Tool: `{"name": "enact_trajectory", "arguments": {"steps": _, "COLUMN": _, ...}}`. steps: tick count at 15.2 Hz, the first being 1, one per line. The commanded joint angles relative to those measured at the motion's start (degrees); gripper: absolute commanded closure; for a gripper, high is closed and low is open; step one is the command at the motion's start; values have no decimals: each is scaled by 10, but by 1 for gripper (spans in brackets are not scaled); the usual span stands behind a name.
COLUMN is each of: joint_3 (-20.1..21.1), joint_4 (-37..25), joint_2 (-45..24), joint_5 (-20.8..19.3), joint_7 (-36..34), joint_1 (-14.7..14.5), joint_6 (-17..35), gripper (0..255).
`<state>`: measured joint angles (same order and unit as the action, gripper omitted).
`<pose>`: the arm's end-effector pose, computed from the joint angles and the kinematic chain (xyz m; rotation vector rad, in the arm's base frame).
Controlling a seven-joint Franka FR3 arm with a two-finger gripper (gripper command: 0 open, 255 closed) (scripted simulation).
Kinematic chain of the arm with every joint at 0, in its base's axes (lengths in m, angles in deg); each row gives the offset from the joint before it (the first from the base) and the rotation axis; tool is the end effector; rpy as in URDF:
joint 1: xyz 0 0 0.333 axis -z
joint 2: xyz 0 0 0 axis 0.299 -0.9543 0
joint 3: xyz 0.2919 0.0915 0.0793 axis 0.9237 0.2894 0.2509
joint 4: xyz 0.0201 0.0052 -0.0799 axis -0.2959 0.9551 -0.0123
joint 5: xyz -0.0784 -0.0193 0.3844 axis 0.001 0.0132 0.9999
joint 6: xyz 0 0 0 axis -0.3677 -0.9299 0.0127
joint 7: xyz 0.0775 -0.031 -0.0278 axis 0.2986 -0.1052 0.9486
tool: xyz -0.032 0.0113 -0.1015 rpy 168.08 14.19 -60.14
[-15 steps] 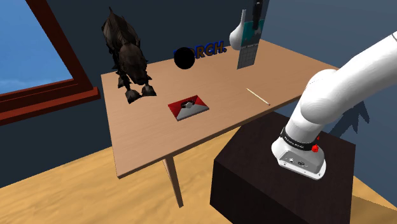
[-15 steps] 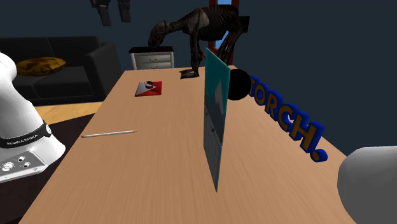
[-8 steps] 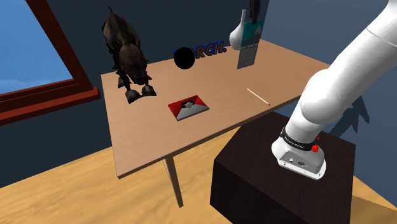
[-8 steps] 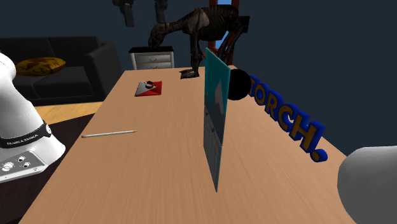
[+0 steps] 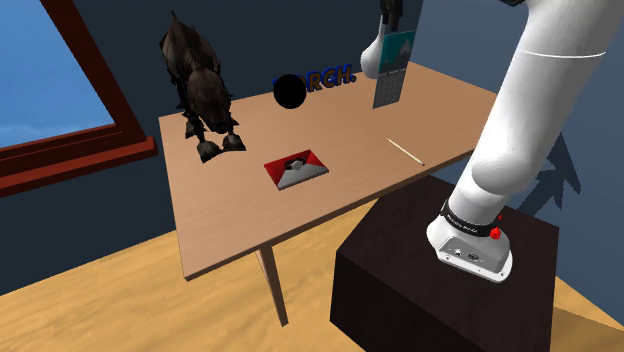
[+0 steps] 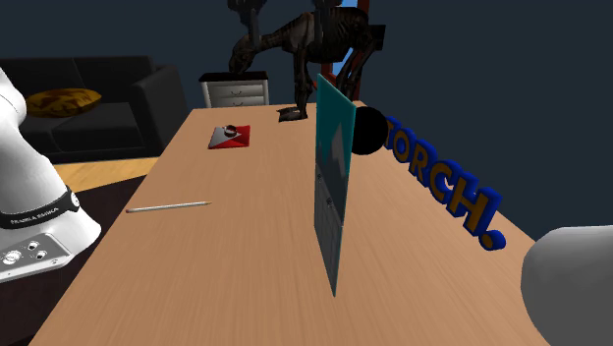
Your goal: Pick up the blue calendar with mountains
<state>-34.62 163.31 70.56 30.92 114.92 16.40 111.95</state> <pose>0.4804 -0.3275 0.6068 2.7928 1.1316 -0.2171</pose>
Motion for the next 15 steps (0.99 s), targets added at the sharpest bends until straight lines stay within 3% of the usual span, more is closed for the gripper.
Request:
{"name": "enact_trajectory", "arguments": {"steps": 1, "joint_3": -9, "joint_4": -77, "joint_2": -71, "joint_5": 39, "joint_7": 63, "joint_1": 23, "joint_6": -16, "gripper": 0}}
{"name": "enact_trajectory", "arguments": {"steps": 3, "joint_3": -7, "joint_4": -136, "joint_2": -121, "joint_5": 65, "joint_7": 103, "joint_1": 49, "joint_6": -31, "gripper": 0}}
{"name": "enact_trajectory", "arguments": {"steps": 12, "joint_3": -4, "joint_4": -56, "joint_2": -103, "joint_5": 54, "joint_7": 88, "joint_1": 37, "joint_6": 33, "gripper": 0}}
{"name": "enact_trajectory", "arguments": {"steps": 13, "joint_3": -4, "joint_4": -55, "joint_2": -103, "joint_5": 54, "joint_7": 88, "joint_1": 37, "joint_6": 33, "gripper": 255}}
{"name": "enact_trajectory", "arguments": {"steps": 15, "joint_3": -4, "joint_4": -55, "joint_2": -103, "joint_5": 53, "joint_7": 88, "joint_1": 37, "joint_6": 33, "gripper": 255}}
